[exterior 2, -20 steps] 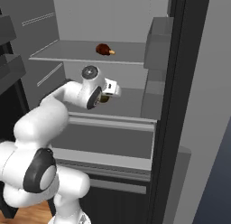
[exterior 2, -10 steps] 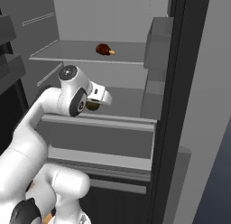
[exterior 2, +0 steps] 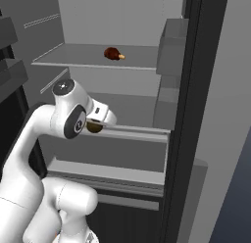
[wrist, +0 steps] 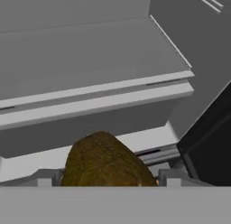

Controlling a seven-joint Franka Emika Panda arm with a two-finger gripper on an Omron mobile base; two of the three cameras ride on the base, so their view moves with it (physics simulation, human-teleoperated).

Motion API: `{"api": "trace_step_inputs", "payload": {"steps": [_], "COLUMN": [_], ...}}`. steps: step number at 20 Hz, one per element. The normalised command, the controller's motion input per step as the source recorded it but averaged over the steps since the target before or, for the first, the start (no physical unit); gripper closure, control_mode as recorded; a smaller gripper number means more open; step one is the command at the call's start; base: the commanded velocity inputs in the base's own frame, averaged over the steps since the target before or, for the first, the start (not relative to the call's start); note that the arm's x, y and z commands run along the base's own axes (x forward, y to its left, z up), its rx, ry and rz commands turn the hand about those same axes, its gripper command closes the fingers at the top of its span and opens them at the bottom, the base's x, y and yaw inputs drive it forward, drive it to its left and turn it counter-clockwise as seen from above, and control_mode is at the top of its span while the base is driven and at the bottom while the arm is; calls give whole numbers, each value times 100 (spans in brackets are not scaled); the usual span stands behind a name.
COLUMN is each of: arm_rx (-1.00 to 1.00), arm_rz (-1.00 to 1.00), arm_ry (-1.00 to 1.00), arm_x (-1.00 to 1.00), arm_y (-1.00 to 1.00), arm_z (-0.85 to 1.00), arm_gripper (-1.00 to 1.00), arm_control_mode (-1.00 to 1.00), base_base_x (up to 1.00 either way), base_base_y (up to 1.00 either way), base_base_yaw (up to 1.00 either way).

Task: Take the cheese, steak, and avocado from the fridge and place them on the plate on the dining counter to create an appetizer plate.

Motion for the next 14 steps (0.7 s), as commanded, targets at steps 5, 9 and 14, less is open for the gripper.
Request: {"api": "trace_step_inputs", "payload": {"steps": [5,9,14], "arm_rx": [0,0,0], "arm_rz": [0,0,0], "arm_ry": [0,0,0], "arm_x": [-12,0,0], "arm_y": [0,0,0], "arm_z": [0,0,0], "arm_gripper": [100,100,100], "arm_control_mode": [100,100,100], "base_base_x": [-51,-100,-88], "base_base_y": [0,10,21], "base_base_yaw": [0,0,44]}}
